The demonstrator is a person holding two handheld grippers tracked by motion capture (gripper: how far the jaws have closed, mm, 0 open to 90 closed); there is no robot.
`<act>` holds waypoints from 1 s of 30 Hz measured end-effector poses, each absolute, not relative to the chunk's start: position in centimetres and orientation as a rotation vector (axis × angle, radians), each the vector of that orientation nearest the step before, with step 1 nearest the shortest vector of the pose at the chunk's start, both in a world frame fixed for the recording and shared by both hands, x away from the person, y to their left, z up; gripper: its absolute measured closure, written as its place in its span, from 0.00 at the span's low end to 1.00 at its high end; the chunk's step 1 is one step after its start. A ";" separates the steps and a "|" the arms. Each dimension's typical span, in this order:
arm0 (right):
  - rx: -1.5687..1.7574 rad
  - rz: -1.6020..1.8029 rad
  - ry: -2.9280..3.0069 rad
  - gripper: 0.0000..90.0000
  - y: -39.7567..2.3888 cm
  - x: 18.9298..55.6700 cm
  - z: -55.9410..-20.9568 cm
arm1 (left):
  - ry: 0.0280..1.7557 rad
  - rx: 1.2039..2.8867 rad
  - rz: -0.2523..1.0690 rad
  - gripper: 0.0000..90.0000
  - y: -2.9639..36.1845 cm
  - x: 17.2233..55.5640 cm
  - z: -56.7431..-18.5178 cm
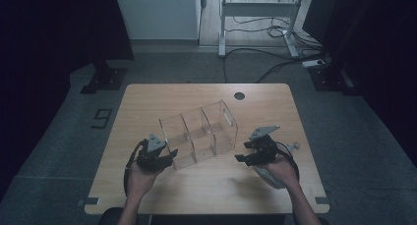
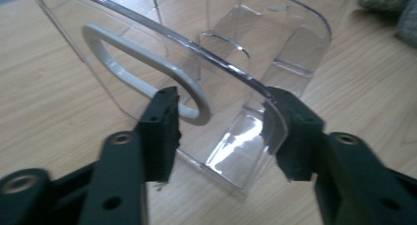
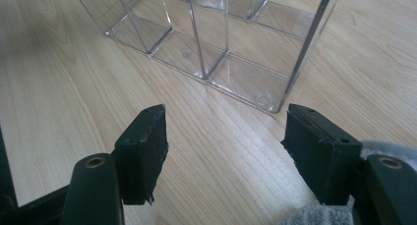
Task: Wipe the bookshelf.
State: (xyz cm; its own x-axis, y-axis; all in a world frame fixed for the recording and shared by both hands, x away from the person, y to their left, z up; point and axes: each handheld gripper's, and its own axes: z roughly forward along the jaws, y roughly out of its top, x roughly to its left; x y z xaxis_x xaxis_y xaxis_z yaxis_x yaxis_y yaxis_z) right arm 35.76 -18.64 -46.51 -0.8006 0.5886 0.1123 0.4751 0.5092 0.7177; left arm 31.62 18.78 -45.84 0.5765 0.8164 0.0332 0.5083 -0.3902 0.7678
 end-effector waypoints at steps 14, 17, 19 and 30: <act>0.950 1.183 2.551 0.37 -19.5 35.9 -46.2 | 1.050 2.083 0.567 0.68 19.5 31.9 -45.7; 0.963 1.191 2.546 0.37 -19.5 35.9 -46.2 | 1.043 2.092 0.561 0.69 19.4 31.9 -45.6; 0.958 1.188 2.538 0.38 -19.5 35.8 -46.0 | 1.029 2.094 0.550 0.69 19.4 32.0 -45.6; 1.026 1.244 2.542 0.37 -19.8 35.7 -45.9 | 0.970 2.099 0.485 0.72 18.8 32.3 -45.7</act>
